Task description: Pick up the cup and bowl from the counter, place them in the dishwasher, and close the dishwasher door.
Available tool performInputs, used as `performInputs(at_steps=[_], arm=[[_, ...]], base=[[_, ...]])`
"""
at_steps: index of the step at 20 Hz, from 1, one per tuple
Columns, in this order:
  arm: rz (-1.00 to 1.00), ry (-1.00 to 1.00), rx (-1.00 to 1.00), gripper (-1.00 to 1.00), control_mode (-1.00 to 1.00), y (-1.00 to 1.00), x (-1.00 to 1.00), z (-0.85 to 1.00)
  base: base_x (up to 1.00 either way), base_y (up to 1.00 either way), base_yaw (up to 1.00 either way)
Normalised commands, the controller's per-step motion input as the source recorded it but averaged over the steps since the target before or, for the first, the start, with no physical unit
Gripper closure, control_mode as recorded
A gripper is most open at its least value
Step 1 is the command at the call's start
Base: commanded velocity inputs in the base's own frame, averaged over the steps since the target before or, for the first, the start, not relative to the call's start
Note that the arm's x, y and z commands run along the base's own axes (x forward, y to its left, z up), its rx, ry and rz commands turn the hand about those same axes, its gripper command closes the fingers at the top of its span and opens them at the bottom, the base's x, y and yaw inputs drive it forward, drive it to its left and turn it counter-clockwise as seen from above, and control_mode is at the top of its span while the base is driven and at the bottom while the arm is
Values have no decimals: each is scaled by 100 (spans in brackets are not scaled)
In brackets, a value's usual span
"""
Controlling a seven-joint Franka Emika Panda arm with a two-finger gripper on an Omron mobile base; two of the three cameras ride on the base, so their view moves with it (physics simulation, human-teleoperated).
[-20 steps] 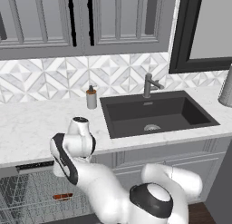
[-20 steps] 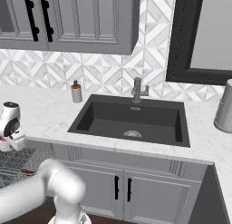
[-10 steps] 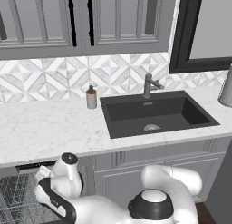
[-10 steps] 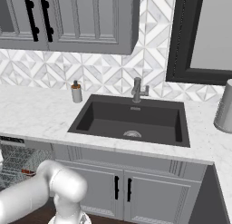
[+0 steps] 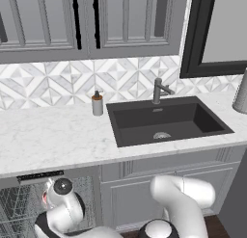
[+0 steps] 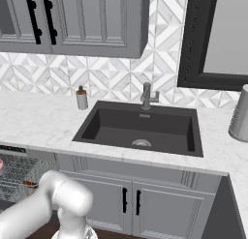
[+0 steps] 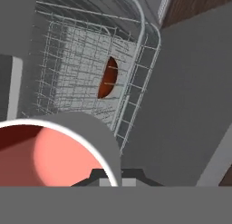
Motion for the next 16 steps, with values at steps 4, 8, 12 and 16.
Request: performInputs(at_steps=[4, 8, 12, 16], arm=[[-50, 3, 7, 100, -100, 22, 1, -5], [-20, 4, 22, 100, -100, 6, 6, -10], [-2, 0, 5, 100, -100, 8, 40, -23], [2, 0, 0, 100, -100, 0, 49, -46]], base=[[0, 0, 0], [0, 0, 0], [0, 0, 0], [0, 0, 0]])
